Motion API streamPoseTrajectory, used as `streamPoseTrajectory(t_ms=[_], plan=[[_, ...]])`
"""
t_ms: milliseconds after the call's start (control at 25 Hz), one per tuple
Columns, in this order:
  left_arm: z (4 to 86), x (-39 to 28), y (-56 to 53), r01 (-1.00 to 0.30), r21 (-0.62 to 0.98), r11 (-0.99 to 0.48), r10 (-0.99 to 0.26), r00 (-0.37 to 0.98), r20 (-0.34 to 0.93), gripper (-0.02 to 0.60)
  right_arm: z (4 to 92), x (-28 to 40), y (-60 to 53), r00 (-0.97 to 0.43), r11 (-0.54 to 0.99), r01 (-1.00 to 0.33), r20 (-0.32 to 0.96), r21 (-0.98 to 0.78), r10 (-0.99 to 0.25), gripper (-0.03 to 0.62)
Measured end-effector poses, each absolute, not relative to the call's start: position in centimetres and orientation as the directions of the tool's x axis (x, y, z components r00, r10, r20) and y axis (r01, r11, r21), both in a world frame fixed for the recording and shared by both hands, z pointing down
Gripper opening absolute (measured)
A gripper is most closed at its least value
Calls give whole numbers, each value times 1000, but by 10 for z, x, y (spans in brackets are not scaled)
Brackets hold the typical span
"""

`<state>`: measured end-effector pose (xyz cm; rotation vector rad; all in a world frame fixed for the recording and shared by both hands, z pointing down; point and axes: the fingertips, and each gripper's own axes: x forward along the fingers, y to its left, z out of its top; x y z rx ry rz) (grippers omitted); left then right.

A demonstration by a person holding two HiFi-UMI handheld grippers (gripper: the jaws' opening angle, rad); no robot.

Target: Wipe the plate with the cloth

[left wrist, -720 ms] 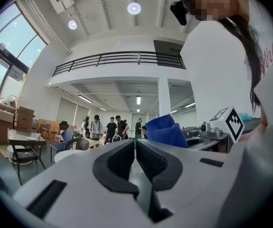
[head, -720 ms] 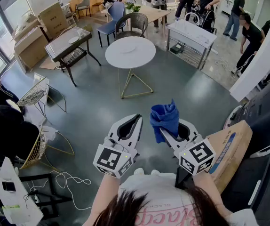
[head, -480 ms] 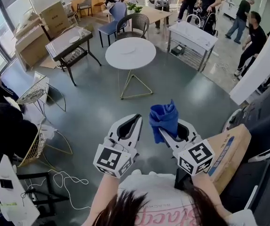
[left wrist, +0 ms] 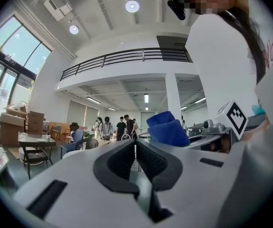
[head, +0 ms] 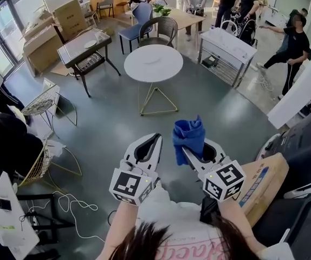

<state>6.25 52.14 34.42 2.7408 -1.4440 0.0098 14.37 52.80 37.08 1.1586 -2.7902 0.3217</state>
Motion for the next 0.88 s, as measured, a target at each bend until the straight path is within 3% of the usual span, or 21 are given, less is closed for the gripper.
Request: streamPoseTrajectory(t_ms=[880], plan=[[360,17,309,-822,116,-558,-825,565,34,27,395,108,330,-695,655,-719,224,-231,-684,153]])
